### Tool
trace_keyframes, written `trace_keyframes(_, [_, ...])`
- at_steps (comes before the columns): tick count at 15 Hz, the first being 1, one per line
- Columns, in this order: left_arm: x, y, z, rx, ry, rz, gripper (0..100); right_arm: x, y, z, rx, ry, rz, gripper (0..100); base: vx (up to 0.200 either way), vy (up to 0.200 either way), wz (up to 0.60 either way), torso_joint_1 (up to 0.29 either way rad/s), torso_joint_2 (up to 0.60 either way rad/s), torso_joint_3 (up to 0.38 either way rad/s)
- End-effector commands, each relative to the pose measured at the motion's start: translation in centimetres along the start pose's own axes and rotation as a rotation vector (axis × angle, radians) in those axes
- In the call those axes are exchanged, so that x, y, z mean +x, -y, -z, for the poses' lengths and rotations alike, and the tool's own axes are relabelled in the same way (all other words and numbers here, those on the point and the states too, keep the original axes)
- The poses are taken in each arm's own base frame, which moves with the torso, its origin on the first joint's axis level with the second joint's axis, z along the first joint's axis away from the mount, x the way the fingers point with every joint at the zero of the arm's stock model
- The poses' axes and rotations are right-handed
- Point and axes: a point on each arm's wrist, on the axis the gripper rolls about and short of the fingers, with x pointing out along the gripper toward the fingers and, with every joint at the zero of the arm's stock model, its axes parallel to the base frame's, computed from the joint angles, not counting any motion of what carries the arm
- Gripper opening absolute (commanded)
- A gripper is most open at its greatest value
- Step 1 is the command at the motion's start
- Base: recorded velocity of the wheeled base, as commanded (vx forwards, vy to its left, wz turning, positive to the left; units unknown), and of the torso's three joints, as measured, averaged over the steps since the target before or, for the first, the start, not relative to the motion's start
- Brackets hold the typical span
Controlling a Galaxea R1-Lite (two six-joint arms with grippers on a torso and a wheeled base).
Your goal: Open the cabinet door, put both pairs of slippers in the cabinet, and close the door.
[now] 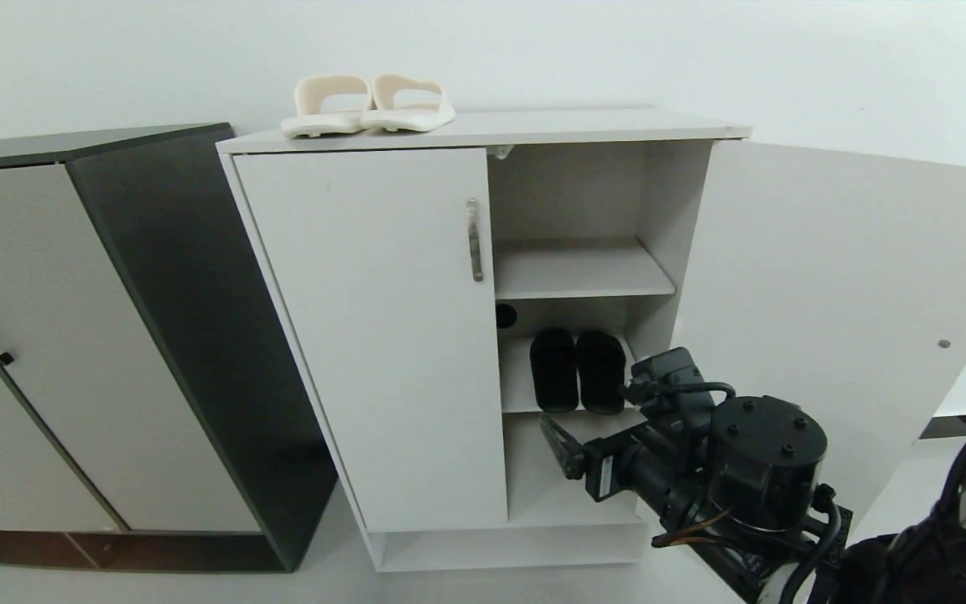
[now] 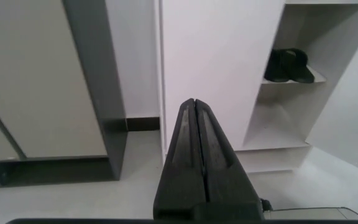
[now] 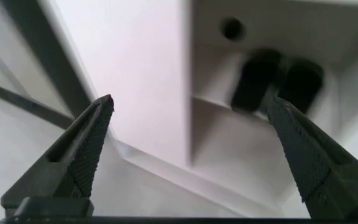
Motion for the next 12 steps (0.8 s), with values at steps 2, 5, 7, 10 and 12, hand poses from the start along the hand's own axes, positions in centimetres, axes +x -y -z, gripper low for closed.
trace_keyframes(2, [0.01,0.0,-0.01,-0.001,-0.001,-0.001,0,0.09,0.11,0.12,-0.002,-0.003,0.005,100,0.0,0.2,0.0,-0.005,0.0,0.005])
trace_keyframes(5, [0.01,0.0,-0.01,-0.002,-0.001,-0.003,0,0.07,0.12,0.15,0.0,-0.005,0.005,100,0.0,0.2,0.0,0.004,0.0,0.005])
trace_keyframes(7, [0.01,0.0,-0.01,-0.002,-0.001,-0.003,0,-0.13,0.27,0.47,-0.007,-0.019,0.008,100,0.0,0.2,0.0,0.0,0.0,0.005])
trace_keyframes(10, [0.01,0.0,-0.01,-0.002,-0.001,-0.003,0,-0.27,0.36,0.68,-0.011,-0.029,-0.005,100,0.0,0.2,0.0,0.005,0.0,0.002])
trace_keyframes(12, [0.01,0.0,-0.01,-0.002,-0.001,-0.003,0,-0.28,0.4,0.71,-0.012,-0.031,-0.014,100,0.0,0.2,0.0,0.002,0.0,-0.002])
